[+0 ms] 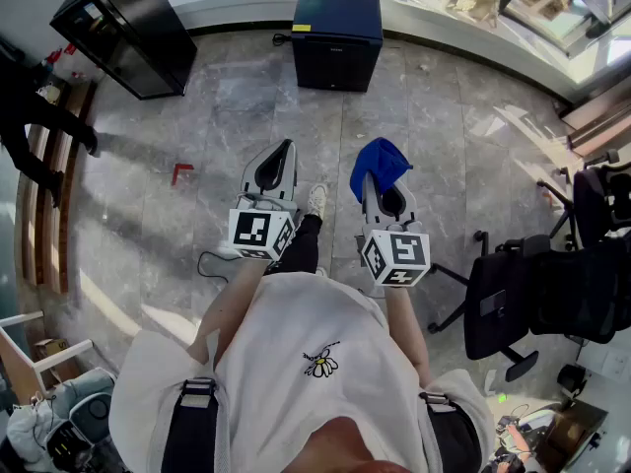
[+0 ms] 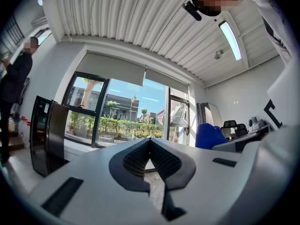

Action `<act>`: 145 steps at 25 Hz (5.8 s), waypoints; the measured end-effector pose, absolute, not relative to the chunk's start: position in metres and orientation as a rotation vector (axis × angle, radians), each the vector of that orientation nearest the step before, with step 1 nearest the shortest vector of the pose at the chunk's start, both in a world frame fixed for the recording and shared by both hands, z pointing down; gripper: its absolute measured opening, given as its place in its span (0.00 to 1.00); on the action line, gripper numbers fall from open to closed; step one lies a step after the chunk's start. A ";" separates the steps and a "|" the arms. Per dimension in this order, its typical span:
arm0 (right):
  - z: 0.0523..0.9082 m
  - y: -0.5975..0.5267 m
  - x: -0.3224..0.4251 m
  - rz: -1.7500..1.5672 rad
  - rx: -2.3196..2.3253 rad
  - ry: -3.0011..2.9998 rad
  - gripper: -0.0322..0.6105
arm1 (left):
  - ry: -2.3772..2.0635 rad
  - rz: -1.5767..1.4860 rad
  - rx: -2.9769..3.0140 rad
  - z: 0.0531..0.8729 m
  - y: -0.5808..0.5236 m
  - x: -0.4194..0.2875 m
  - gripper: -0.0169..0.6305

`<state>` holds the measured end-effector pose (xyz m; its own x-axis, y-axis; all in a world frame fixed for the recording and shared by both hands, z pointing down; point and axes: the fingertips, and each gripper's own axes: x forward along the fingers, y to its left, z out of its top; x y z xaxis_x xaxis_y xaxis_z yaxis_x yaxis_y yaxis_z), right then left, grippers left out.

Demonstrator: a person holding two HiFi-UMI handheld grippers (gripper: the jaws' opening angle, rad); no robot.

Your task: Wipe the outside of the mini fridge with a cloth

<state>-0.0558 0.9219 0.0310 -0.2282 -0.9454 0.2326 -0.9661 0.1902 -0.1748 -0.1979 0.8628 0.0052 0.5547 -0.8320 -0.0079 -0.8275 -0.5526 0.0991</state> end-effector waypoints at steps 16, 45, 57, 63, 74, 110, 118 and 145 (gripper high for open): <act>0.015 0.620 -0.043 0.418 1.876 -2.351 0.15 | -1.447 -0.118 2.667 0.005 0.564 -0.191 0.03; 0.045 0.160 0.062 0.511 1.643 -2.510 0.15 | -1.608 -0.117 2.610 0.005 0.121 -0.062 0.03; 0.087 0.012 0.018 0.574 1.570 -2.457 0.15 | -1.559 -0.022 2.582 0.057 -0.016 -0.091 0.03; 0.190 -0.075 -0.041 0.784 1.490 -2.431 0.15 | -1.575 0.004 2.514 0.151 -0.095 -0.132 0.03; 0.419 -0.182 -0.098 1.122 1.338 -2.222 0.15 | -1.641 0.132 2.271 0.365 -0.155 -0.172 0.03; 0.519 -0.208 0.005 1.036 1.366 -1.926 0.15 | -1.605 0.162 2.208 0.444 -0.156 -0.097 0.03; 0.519 -0.198 0.076 1.016 1.442 -1.881 0.15 | -1.536 0.186 2.245 0.447 -0.151 -0.045 0.03; 0.527 -0.156 0.271 1.004 1.703 -1.655 0.15 | -1.294 0.264 2.365 0.471 -0.149 0.090 0.03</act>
